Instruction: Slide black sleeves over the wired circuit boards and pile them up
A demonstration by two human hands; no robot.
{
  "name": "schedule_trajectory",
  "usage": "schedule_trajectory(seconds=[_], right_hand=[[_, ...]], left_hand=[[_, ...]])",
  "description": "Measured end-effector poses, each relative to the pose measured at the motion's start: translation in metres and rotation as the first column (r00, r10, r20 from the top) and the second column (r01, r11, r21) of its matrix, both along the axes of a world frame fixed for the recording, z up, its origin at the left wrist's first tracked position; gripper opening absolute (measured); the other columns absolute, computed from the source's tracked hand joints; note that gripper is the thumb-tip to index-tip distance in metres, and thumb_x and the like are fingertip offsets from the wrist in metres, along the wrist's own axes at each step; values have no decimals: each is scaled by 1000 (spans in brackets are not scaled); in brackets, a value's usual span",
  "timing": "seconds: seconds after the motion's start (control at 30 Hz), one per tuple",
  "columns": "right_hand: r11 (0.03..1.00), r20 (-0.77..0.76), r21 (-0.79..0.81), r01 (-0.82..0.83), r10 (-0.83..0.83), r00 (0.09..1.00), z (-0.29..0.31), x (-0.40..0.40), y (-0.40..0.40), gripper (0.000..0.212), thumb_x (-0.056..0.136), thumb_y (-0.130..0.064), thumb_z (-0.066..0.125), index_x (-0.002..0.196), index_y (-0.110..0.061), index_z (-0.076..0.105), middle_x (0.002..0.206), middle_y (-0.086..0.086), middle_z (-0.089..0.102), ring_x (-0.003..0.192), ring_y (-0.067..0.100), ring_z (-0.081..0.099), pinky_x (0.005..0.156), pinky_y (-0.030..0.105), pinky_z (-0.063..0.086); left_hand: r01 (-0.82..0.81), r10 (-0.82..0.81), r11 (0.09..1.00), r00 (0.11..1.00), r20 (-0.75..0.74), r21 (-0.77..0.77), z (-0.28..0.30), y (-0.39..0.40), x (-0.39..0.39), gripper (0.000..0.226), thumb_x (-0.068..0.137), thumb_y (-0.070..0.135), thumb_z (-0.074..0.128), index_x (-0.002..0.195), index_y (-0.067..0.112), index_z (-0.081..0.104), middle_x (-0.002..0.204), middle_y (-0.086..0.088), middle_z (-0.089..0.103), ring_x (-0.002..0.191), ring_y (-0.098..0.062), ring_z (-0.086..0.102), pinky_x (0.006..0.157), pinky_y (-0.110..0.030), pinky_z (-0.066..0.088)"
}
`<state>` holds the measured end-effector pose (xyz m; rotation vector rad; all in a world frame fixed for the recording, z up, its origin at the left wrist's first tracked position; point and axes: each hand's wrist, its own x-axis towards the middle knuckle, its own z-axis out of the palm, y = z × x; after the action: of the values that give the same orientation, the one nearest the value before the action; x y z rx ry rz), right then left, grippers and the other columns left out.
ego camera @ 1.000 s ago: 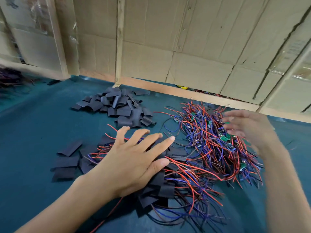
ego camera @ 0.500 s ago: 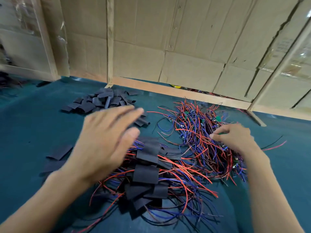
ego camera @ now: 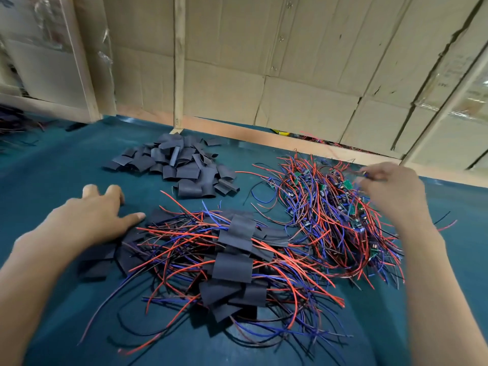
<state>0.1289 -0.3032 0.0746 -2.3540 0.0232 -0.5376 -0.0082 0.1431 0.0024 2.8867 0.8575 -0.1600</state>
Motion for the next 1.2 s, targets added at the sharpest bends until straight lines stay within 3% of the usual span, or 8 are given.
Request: schedule_trajectory(seconds=[0.17,0.33,0.47,0.63,0.8,0.9,1.03,1.2], right_hand=[[935,379,356,-14,-131,916,9,-8,23,18,91,-25,66,109,-23,65,101,-1,71,77,11,69,79,24,55],[566,383,753,-337,39,923,25,-26,53,15,98,-16,61,112,-14,55,89,12,73,65,24,69,57,36,57],[350,369,830,-435,240,898,34,-38,72,15,101,-21,60,111,-14,52,90,17,73,64,28,66,56,33,55],[204,361,867,-455,372,855,41,-55,92,4,100,-18,59,101,-15,57,83,14,73,64,24,68,58,31,56],[121,343,886,-447,478,809,45,-67,105,11,103,-21,52,100,-14,59,78,6,72,65,17,68,62,29,57],[93,344,867,-490,598,724,46,-76,114,13,102,-22,51,104,-13,60,79,6,70,63,18,66,60,30,57],[186,243,771,-610,798,551,40,-89,127,16,91,-23,62,101,-12,66,76,12,71,53,22,61,50,29,52],[388,-65,534,-751,904,422,34,-95,132,9,88,-17,64,86,-8,64,74,20,71,56,29,61,51,33,51]], left_hand=[[39,-49,998,984,170,58,-2,-33,5,50,97,55,44,119,11,46,115,-19,44,101,-49,57,83,-49,48],[54,-59,998,946,318,24,2,-34,2,54,92,51,58,123,7,51,115,-24,43,97,-49,54,89,-52,45],[65,-70,998,883,464,28,1,-33,3,41,96,33,60,121,0,57,112,-31,48,95,-49,51,92,-52,39],[130,-147,988,632,761,82,10,-49,7,28,99,21,56,101,-7,62,90,-32,57,88,-50,52,81,-56,41],[316,-80,944,491,867,-92,26,-60,-7,51,102,52,24,87,17,58,67,1,62,69,-26,60,71,-43,48],[459,-173,888,284,943,25,34,-82,-19,45,105,42,29,92,20,66,76,14,55,72,-6,51,70,-17,39],[558,-202,822,107,974,109,38,-99,-27,35,104,30,38,98,13,69,83,12,52,78,-4,51,69,-16,35],[706,38,646,350,936,-290,33,-110,-25,18,90,38,54,102,29,64,79,0,67,52,-6,46,54,-14,36]])
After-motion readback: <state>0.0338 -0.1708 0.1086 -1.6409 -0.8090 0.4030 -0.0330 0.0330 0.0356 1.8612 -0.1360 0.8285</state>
